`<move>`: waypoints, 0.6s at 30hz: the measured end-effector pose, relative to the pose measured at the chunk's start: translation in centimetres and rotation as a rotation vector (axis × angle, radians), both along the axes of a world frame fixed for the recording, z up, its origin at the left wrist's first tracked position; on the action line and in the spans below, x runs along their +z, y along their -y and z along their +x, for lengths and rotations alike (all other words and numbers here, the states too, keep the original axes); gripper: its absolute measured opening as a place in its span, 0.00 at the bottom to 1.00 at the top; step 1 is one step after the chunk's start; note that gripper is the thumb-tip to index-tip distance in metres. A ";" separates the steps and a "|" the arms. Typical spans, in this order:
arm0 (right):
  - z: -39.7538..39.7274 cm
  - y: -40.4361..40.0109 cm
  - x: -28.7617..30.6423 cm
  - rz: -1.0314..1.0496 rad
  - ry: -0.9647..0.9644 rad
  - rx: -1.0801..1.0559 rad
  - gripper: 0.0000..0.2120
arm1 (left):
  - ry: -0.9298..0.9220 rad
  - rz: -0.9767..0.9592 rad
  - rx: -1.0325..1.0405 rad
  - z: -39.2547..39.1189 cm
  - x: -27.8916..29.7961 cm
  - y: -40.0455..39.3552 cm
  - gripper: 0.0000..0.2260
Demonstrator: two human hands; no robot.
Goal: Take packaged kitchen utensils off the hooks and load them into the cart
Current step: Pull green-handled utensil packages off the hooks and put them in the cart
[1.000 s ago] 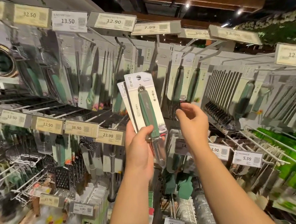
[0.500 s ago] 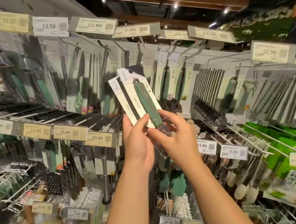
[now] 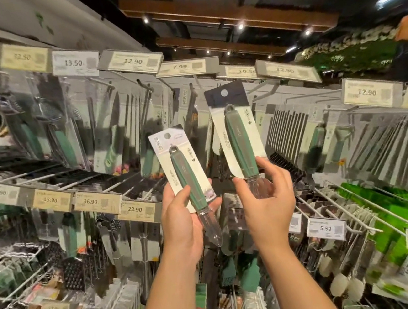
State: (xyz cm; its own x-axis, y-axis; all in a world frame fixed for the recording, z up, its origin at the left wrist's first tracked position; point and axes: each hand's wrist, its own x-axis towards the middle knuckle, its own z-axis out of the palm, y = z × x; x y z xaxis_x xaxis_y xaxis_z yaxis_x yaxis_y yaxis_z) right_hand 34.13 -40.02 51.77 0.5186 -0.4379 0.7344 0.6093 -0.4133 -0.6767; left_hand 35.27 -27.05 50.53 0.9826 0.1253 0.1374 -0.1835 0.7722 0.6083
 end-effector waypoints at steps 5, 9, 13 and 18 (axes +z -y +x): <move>0.3 -0.2 0.0 0.131 0.012 0.011 0.22 | -0.038 0.008 -0.011 0.2 -0.6 0.0 0.16; 1.2 -0.6 0.9 0.148 0.010 0.043 0.22 | -0.052 0.024 -0.009 0.3 -0.8 0.0 0.16; 2.3 -1.0 1.0 0.149 -0.032 0.012 0.21 | -0.052 0.023 -0.008 0.4 -0.9 0.0 0.16; 4.4 -1.1 0.9 0.145 -0.164 -0.013 0.22 | -0.045 0.037 -0.016 0.3 -0.8 -0.2 0.16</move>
